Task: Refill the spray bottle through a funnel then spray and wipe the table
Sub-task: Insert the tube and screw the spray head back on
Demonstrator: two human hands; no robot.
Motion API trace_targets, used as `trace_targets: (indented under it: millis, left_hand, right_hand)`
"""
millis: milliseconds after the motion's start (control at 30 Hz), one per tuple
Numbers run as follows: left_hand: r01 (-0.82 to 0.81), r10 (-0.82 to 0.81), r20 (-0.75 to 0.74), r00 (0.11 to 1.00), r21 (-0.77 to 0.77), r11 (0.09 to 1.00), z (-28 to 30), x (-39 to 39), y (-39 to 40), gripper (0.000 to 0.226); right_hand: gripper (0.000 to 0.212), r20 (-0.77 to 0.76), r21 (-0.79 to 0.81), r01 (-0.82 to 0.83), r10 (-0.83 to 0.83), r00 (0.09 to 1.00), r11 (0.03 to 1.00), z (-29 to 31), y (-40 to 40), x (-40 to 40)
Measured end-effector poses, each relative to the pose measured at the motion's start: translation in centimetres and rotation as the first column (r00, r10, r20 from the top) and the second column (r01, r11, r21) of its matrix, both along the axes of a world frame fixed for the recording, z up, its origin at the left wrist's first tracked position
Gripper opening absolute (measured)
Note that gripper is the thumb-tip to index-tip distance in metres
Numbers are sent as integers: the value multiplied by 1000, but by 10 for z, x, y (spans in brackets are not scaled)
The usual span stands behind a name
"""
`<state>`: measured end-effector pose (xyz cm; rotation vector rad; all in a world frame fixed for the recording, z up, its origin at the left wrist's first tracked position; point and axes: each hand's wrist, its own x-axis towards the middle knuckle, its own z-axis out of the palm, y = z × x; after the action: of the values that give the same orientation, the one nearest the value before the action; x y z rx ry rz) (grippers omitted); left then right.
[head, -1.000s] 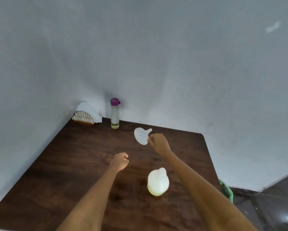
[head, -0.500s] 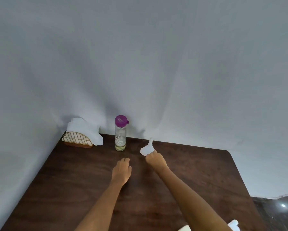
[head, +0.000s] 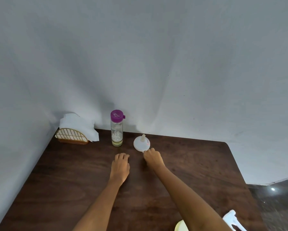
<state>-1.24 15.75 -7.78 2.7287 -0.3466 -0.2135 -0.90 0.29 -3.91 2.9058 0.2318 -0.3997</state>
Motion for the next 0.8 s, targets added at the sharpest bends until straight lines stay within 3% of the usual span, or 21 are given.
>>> trace_targets:
  millis: [233, 400, 500, 633, 800]
  left_hand:
    - [23, -25, -24, 999, -86, 996, 17, -59, -32, 41]
    - [-100, 83, -111, 990, -159, 982, 26, -125, -59, 42]
    - [-72, 48, -126, 991, -190, 979, 28, -170, -76, 43]
    - [-73, 27, -188, 982, -243, 967, 31, -226, -94, 53]
    - [-110, 39, -231, 972, -305, 946, 36, -275, -101, 74]
  right_hand:
    - [22, 101, 168, 204, -223, 970, 964, 39, -46, -55]
    - [22, 87, 340, 434, -487, 869, 834, 68, -106, -131]
    - [22, 72, 441, 528, -615, 785, 726, 65, -142, -185]
    - [24, 25, 468, 608, -698, 716, 641, 52, -175, -245]
    - [27, -38, 435, 652, -711, 702, 620, 36, -196, -290]
